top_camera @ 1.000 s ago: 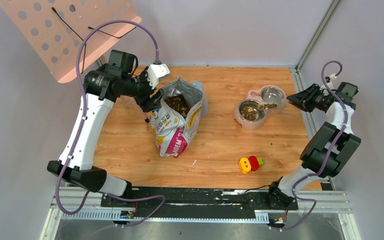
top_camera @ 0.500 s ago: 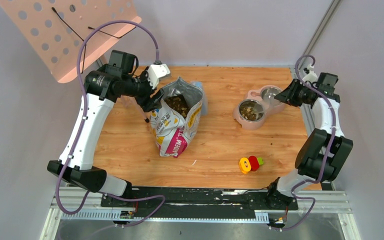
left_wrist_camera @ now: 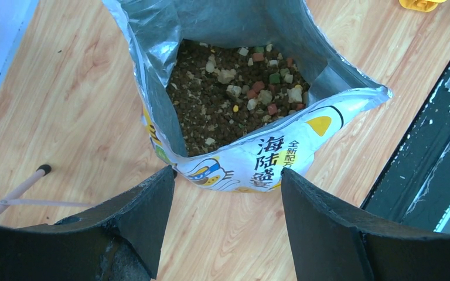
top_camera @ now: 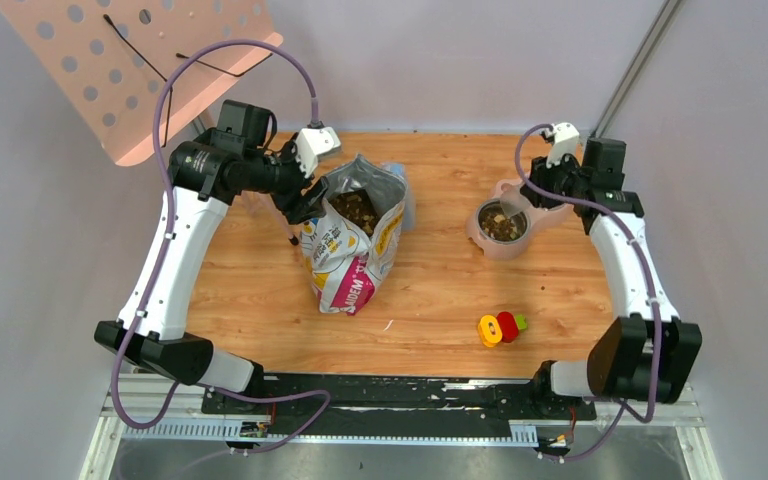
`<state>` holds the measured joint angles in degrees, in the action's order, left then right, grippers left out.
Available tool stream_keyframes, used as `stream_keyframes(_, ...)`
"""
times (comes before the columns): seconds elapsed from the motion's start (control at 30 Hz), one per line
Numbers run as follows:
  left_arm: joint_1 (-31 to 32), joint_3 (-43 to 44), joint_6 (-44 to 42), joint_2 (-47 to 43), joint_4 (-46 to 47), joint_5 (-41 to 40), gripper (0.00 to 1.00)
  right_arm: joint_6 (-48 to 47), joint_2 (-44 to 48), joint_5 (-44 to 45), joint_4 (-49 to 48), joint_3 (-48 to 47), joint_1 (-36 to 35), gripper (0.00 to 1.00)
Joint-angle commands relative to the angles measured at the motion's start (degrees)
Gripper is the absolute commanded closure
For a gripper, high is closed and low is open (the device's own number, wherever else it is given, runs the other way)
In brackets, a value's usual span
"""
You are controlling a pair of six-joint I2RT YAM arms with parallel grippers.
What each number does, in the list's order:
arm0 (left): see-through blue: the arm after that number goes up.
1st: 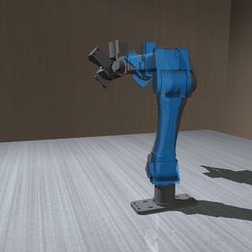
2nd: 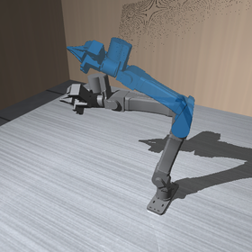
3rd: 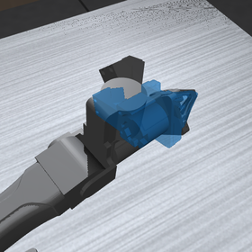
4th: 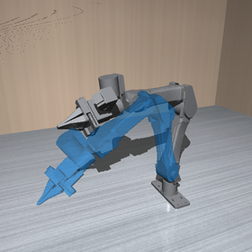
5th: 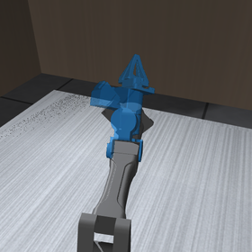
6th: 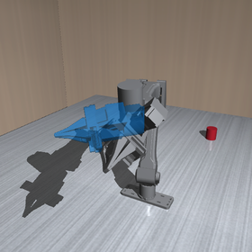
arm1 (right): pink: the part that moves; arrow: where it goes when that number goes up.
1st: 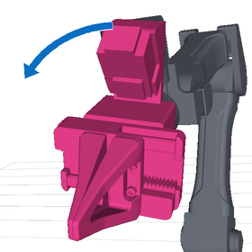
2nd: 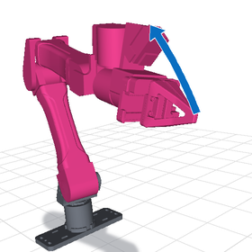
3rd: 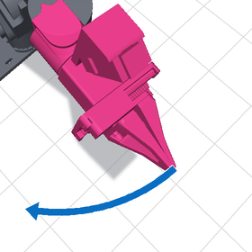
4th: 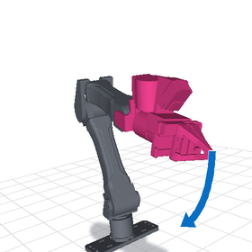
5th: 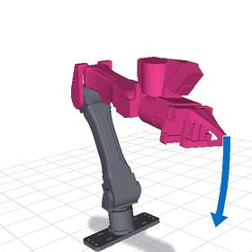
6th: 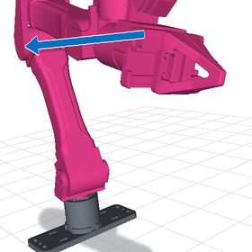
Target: Serve the pet food
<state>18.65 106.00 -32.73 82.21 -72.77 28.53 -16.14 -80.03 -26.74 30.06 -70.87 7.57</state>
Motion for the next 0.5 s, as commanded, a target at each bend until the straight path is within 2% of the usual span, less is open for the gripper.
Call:
stream_keyframes(0.0, 0.15, 0.95, 1.32, -1.1, 2.24, 1.92, 0.25, -10.44, 7.66, 2.68, -4.46, 2.68, -1.83, 1.0)
stream_keyframes(0.1, 0.15, 0.09, 4.39, -0.86, 5.53, 1.24, 0.25, -5.62, 8.08, 4.5, -4.42, 1.86, -1.87, 1.0)
stream_keyframes(0.2, 0.15, 1.91, 9.16, 0.58, 7.92, -0.02, 0.27, 2.3, 7.77, 1.17, -4.22, -2.57, -1.82, 1.0)
stream_keyframes(0.37, 0.15, 4.65, 12.69, 2.57, 12.01, -2.64, 0.3, 18.16, 4.14, -17.54, -3.91, -12.37, 0.44, 1.0)
stream_keyframes(0.47, 0.15, 4.88, 14.94, 4.21, 12.53, -2.06, 0.31, 23.46, 1.52, -26.35, -4.2, -18.29, -1.63, 1.0)
